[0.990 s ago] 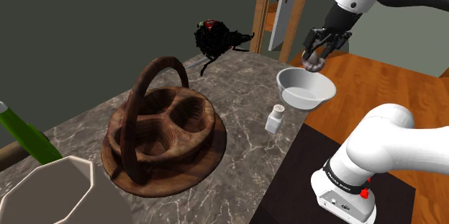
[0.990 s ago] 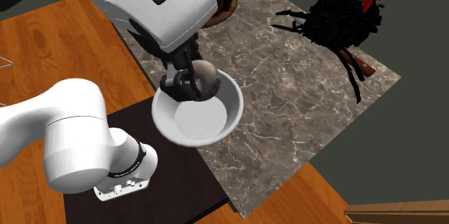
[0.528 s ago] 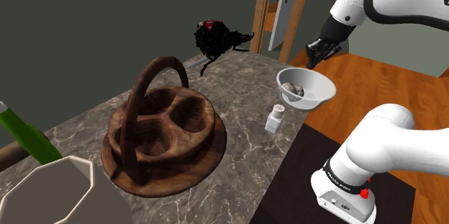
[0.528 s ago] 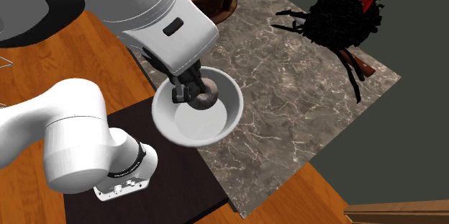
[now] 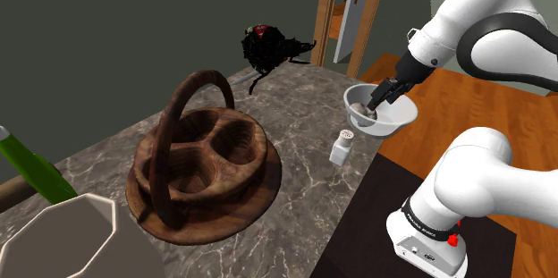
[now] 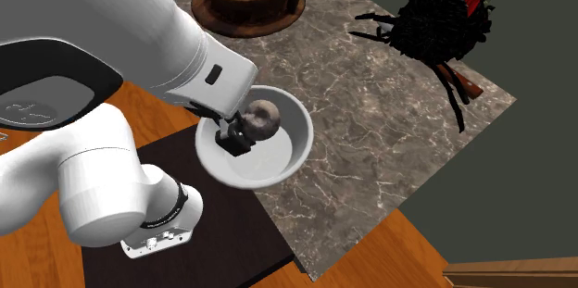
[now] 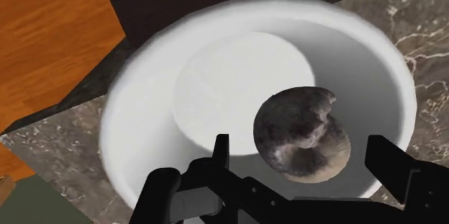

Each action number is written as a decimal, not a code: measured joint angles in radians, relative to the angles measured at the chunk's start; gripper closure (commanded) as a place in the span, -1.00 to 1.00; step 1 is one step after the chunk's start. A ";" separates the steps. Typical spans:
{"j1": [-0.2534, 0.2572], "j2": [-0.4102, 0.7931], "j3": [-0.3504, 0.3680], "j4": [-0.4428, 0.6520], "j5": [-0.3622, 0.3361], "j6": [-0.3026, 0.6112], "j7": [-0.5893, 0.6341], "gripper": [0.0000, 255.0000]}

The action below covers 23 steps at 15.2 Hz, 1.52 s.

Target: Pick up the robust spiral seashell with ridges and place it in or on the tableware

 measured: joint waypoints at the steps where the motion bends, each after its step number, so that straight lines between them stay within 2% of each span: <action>1: 0.004 -0.009 -0.003 -0.018 -0.001 0.012 -0.007 -1.00; 7: 0.003 -0.006 -0.019 -0.095 -0.007 0.104 -0.018 -1.00; 13: 0.001 0.000 -0.016 -0.108 -0.011 0.114 -0.017 -1.00; 14: 0.001 0.000 -0.016 -0.108 -0.011 0.114 -0.017 1.00; 23: 0.000 0.001 -0.018 -0.106 -0.012 0.115 -0.019 1.00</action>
